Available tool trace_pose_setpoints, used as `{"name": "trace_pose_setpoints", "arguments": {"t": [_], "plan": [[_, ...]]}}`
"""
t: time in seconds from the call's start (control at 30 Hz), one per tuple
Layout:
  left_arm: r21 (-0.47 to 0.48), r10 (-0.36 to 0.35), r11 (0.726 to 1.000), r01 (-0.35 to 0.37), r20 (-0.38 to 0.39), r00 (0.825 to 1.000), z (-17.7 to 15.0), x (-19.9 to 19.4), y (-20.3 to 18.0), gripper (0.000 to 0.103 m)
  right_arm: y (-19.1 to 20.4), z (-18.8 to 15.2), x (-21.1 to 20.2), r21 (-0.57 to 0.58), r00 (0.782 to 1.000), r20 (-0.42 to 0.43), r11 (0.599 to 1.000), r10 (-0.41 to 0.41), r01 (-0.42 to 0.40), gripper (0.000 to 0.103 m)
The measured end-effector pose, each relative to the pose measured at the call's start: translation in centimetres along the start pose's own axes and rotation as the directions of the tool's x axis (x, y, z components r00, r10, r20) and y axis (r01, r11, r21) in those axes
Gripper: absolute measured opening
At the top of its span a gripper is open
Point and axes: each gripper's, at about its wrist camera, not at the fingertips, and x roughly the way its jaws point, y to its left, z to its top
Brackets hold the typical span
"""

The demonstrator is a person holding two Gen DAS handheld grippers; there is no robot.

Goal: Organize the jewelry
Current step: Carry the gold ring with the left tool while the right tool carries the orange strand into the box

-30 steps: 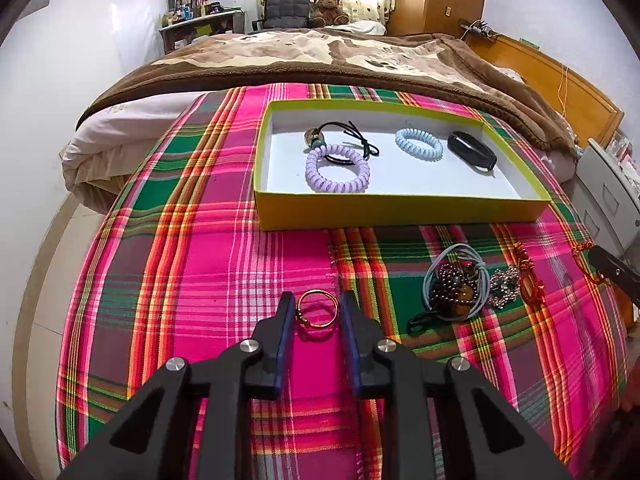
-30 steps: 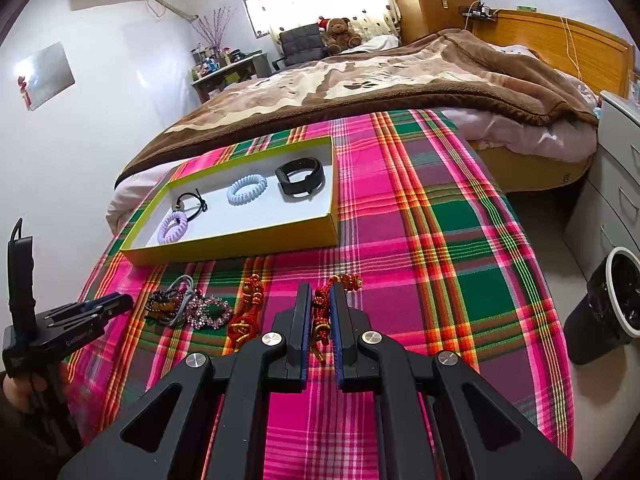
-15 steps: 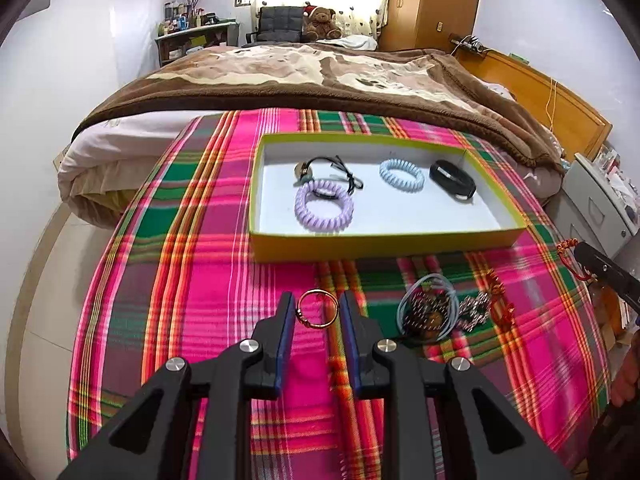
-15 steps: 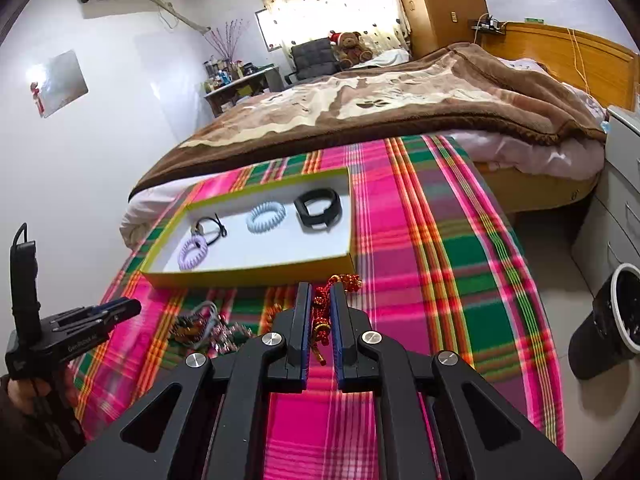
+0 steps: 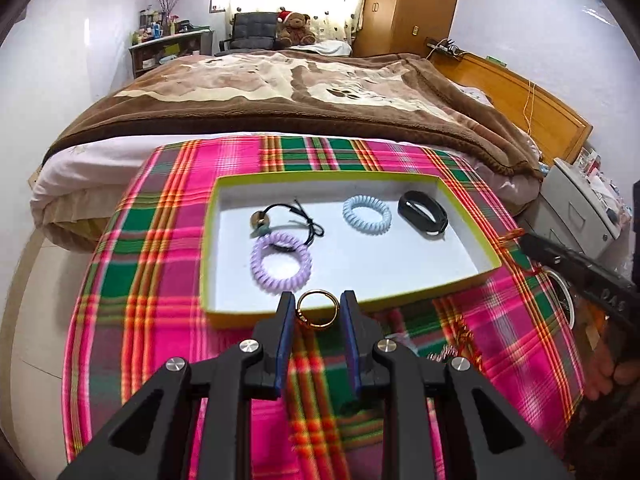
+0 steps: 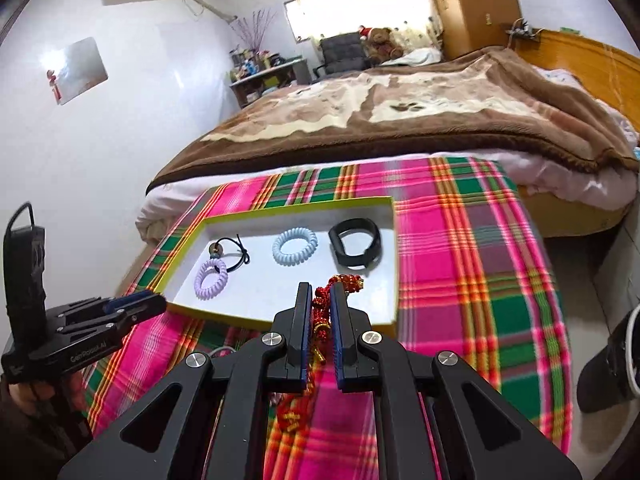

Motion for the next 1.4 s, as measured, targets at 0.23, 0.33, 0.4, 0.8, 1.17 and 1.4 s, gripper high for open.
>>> {"name": "trace_pose_setpoints", "arguments": {"t": [0.23,0.33,0.4,0.8,1.17,1.4], "plan": [[0.014,-0.033,0.999,0.033,-0.019,0.999,2.1,2.5,-1.0,0.024,-0.6,1.9,3.8,0.017,0.996,-0.062,0.998,0.063,-0.062,0.009],[0.014,-0.043,0.999,0.044,-0.036,0.998,2.6,3.7,-1.3,0.024,-0.4,2.2,5.3,-0.007,0.993,-0.087,0.997,0.073,-0.074,0.009],[0.012,-0.047,0.999,0.048,-0.044,0.998,3.0,4.5,-1.4,0.024,-0.4,2.0,6.1,-0.021,0.99,-0.107,0.995,0.09,-0.093,0.009],[0.012,-0.046,0.999,0.048,-0.107,0.993,2.7,7.5,-1.7,0.024,-1.7,0.5,8.2,-0.048,0.981,-0.194,0.998,0.027,-0.037,0.009],[0.028,-0.026,0.999,0.03,-0.132,0.991,2.5,8.5,-2.1,0.024,-1.7,0.4,8.3,-0.075,0.978,-0.209,0.997,-0.03,0.015,0.009],[0.04,-0.006,0.999,0.011,-0.131,0.991,2.5,8.7,-2.3,0.024,-1.5,0.6,8.3,-0.092,0.976,-0.212,0.995,-0.057,0.038,0.009]]}}
